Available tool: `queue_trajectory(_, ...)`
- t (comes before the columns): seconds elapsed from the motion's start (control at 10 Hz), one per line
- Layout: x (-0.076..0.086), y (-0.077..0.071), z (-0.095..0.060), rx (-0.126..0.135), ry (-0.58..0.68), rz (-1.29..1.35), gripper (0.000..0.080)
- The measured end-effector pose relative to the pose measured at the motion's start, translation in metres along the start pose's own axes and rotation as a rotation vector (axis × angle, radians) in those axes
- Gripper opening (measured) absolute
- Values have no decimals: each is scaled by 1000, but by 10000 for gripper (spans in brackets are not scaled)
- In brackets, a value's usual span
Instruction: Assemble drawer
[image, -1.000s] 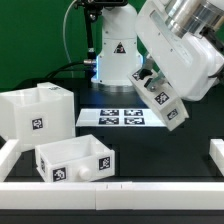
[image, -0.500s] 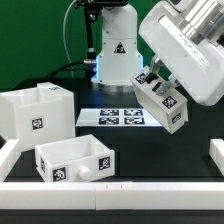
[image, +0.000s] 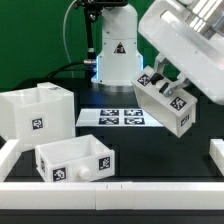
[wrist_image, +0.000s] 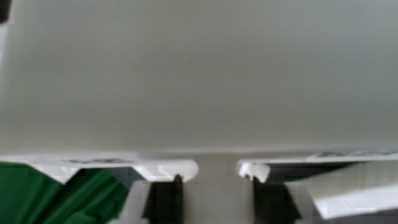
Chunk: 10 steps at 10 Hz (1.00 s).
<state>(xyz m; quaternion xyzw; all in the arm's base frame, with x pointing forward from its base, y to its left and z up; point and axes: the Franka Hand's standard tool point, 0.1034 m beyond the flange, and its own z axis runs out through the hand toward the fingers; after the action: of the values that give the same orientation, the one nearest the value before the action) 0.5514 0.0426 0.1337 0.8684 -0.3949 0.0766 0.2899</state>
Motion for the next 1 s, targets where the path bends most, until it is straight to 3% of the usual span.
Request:
queue_trajectory(0.1, -9, 3, 3, -51, -17, 1, 169)
queue_trajectory(0.2, -14, -2, 3, -53, -26, -12, 169)
queue_trajectory(0.3, -14, -5, 2, -38, -29, -11, 169)
queue_trajectory(0.6, -2, -25, 4, 91, 2, -45, 169)
queue_trajectory(0.7, 8, -36, -6, 215, 17, -31, 169)
queue_trajectory(0.8, 14, -30, -13, 318, 14, -8, 169)
queue_trajectory(0.9, 13, -18, -16, 368, 4, 8, 169)
queue_trajectory(1.0, 10, -15, -20, 431, -3, 3, 169)
